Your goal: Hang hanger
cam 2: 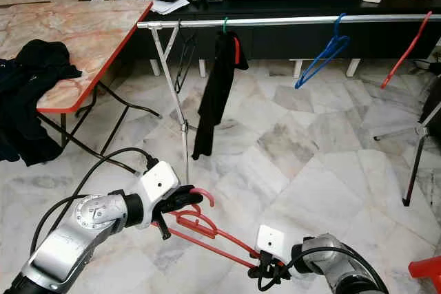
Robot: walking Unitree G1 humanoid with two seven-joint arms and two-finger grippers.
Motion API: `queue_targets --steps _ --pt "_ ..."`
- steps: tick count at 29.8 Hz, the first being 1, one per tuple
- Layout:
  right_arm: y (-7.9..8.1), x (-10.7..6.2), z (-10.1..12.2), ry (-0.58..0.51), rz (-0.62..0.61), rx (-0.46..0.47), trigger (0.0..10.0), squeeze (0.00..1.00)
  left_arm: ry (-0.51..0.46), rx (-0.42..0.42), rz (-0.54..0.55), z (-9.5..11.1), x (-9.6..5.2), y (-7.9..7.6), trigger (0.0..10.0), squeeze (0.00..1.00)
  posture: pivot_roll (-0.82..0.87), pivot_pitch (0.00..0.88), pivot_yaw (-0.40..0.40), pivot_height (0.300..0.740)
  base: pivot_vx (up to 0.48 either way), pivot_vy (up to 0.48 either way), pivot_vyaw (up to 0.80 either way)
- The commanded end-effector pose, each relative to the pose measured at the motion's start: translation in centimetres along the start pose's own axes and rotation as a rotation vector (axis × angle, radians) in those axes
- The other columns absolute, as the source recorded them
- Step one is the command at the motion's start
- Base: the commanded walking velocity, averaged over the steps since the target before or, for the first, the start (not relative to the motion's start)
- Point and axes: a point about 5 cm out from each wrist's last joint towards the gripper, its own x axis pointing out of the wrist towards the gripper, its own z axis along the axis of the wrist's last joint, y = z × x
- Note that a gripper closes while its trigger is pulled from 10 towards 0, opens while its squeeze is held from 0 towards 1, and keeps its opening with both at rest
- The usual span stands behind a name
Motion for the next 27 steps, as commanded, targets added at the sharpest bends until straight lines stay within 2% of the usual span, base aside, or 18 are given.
queue_targets --steps 1,26,27 --pt "0.02 0.11 0.22 -0.018 0.009 0.005 0.0 0.00 0.010 0.007 0.014 0.03 -0.20 0.40 10.0 0.00 -0.08 0.051 0.039 0.740 0.000 0.000 0.00" --pt "0.26 -0.12 -0.03 -0.019 0.070 0.029 0.0 0.00 0.012 0.007 0.014 -0.05 -0.25 0.43 10.0 0.00 -0.08 0.045 0.041 0.740 0.000 0.000 0.00" --pt "-0.06 -0.53 -0.06 -0.014 0.054 0.017 0.0 0.00 0.011 0.008 0.012 -0.04 -0.15 0.46 10.0 0.00 -0.09 0.046 0.043 0.740 0.000 0.000 0.00"
